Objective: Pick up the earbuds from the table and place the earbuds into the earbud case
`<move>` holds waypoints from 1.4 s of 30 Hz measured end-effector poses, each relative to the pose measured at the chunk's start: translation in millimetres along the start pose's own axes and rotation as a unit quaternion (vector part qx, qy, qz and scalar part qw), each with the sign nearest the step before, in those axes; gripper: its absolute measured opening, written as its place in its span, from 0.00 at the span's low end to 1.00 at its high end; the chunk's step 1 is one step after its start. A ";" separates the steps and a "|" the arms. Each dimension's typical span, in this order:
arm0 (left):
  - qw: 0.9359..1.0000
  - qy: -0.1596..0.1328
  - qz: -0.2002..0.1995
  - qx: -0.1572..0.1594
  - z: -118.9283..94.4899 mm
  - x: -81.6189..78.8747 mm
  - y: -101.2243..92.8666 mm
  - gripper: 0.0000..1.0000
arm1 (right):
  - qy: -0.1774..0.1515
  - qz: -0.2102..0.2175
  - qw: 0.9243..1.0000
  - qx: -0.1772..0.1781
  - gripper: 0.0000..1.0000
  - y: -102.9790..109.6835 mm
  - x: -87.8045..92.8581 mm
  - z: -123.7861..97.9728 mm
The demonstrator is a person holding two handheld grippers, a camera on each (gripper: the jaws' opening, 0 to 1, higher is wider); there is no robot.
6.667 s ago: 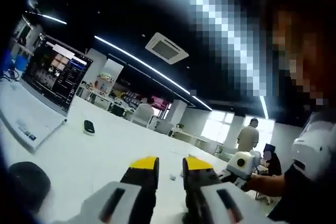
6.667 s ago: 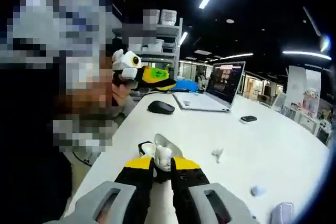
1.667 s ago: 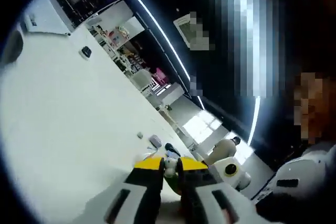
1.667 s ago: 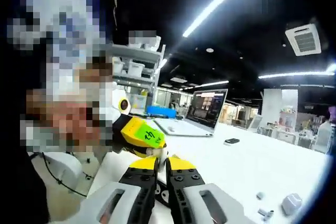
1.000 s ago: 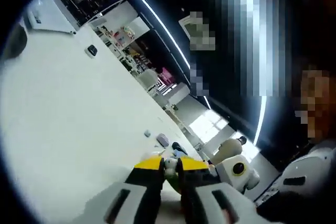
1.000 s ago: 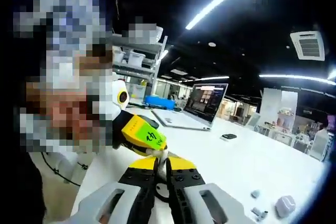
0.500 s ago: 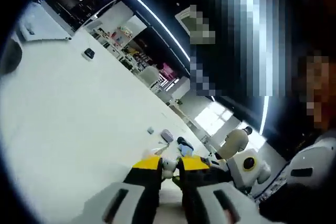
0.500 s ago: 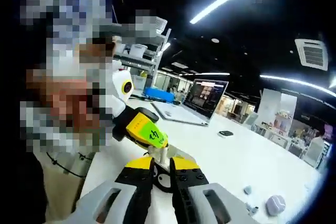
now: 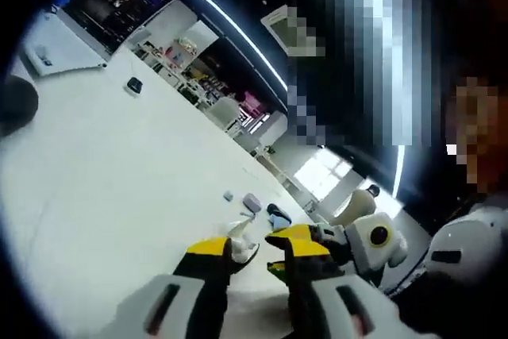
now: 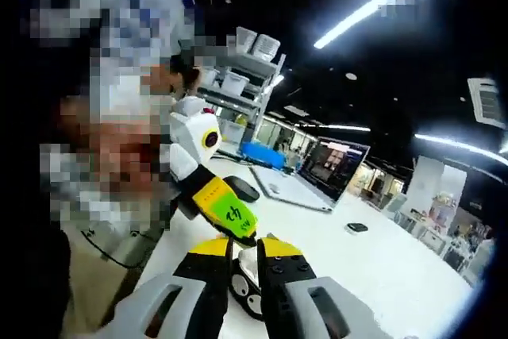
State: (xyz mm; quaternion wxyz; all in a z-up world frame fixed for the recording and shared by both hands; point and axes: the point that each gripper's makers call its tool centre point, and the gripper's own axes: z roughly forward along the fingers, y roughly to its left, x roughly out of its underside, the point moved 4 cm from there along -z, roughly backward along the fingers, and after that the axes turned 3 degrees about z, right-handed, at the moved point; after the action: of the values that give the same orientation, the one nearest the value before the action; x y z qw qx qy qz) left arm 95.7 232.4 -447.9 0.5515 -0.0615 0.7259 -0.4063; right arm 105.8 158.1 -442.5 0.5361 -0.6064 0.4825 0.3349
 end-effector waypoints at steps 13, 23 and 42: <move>1.000 0.013 0.005 0.021 8.5 2.5 -6.4 0.25 | -0.014 0.153 0.988 0.023 0.11 -22.2 21.8 -15.0; 1.000 0.022 -0.003 0.020 13.3 9.8 -1.0 0.25 | 0.047 0.115 0.992 -0.004 0.04 -25.0 18.8 -5.4; 1.000 0.006 -0.022 -0.020 9.6 4.5 9.6 0.25 | 0.084 0.050 0.995 0.015 0.04 -14.3 16.0 16.3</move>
State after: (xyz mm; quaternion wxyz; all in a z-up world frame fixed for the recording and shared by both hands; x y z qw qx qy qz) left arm 105.6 231.3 -458.2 0.5368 -0.0857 0.7358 -0.4039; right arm 126.2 169.8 -455.8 0.4854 -0.5995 0.5601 0.3022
